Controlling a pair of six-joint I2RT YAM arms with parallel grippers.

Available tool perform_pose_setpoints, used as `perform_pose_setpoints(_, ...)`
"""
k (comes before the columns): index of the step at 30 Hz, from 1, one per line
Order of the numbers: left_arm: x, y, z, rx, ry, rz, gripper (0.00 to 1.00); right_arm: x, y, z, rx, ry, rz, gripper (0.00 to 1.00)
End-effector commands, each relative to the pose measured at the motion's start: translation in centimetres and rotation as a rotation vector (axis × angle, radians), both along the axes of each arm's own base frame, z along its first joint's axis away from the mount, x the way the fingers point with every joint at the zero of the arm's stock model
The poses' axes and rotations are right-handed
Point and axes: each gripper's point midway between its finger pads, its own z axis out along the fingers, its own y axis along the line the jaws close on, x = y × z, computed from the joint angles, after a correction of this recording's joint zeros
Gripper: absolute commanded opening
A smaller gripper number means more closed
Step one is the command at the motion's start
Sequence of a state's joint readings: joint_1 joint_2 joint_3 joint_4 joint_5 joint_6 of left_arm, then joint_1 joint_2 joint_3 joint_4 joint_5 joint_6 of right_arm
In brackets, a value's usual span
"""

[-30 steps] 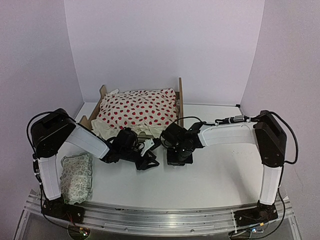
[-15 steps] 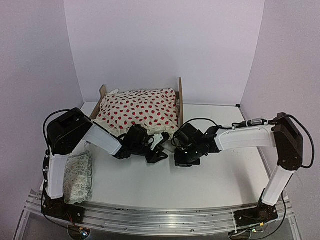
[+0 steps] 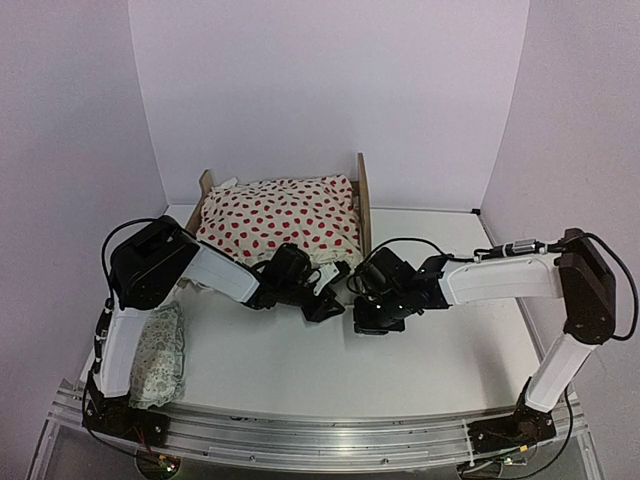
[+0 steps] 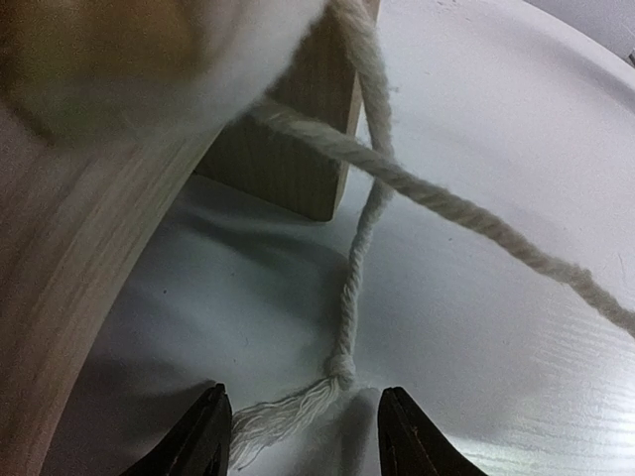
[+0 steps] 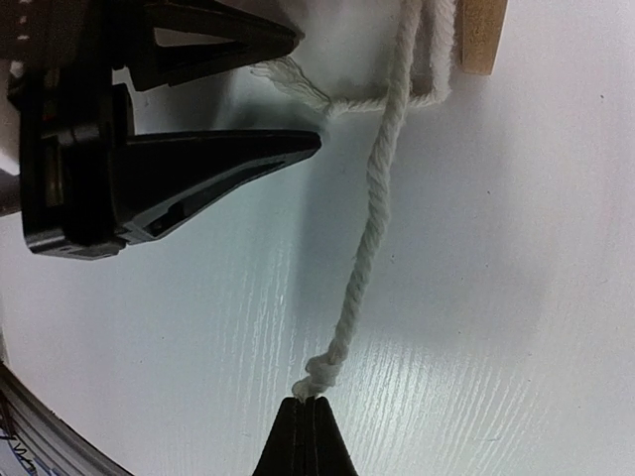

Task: Set up the pet bed
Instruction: Tie the right ropes of the mattress at the bed frame base.

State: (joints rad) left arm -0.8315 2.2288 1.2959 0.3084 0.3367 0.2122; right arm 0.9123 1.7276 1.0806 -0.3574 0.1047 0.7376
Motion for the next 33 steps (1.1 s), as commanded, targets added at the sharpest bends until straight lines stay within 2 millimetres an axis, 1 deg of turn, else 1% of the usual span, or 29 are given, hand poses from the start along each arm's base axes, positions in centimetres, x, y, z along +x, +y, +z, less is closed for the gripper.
perform_pose_setpoints(1, 1.0, -0.3, -1.6, 0.050, 0.049, 0.038, 0.50, 0.2, 0.2, 1.5, 0.048, -0.021, -0.013, 0.00)
perform_pose_setpoints(3, 1.0, -0.3, -1.9, 0.059, 0.063, 0.044, 0.45, 0.1, 0.1, 1.5, 0.049, -0.019, -0.013, 0.00)
perform_pose_setpoints(5, 0.9, -0.2, -2.0, 0.063, 0.076, 0.050, 0.38, 0.1, -0.1, 1.5, 0.048, -0.022, -0.017, 0.00)
perform_pose_setpoints(8, 0.0, 0.3, -2.5, 0.081, 0.083, 0.042, 0.19, 0.2, -0.2, 1.4, 0.047, -0.021, -0.021, 0.00)
perform_pose_setpoints(10, -0.7, 0.6, -2.4, 0.087, 0.078, 0.032, 0.05, 0.4, -0.1, 1.3, 0.046, -0.020, -0.025, 0.00)
perform_pose_setpoints(11, -1.1, 0.7, -2.3, 0.088, 0.076, 0.027, 0.01, 0.6, 0.0, 1.2, 0.048, -0.020, -0.028, 0.00)
perform_pose_setpoints(13, -1.6, 0.7, -1.6, 0.072, 0.066, 0.021, 0.00, 1.0, 0.1, 1.0, 0.049, -0.018, -0.034, 0.00)
perform_pose_setpoints(16, -2.4, 0.8, 0.2, 0.025, 0.040, 0.002, 0.00, 1.6, 0.5, 0.9, 0.056, -0.015, -0.040, 0.00)
perform_pose_setpoints(18, -2.5, 0.7, 1.3, 0.003, 0.032, -0.001, 0.00, 2.1, 0.5, 0.8, 0.059, -0.012, -0.048, 0.00)
perform_pose_setpoints(24, -2.2, 0.1, 6.2, -0.086, 0.012, 0.011, 0.00, 2.8, 0.7, 0.8, 0.080, -0.003, -0.051, 0.00)
perform_pose_setpoints(30, -1.9, -1.6, 10.4, -0.171, 0.014, -0.020, 0.00, 2.9, 0.7, 0.5, 0.098, 0.017, -0.046, 0.00)
perform_pose_setpoints(33, -1.4, -1.9, 12.0, -0.201, 0.018, -0.003, 0.00, 3.1, 0.7, 0.6, 0.106, 0.018, -0.045, 0.00)
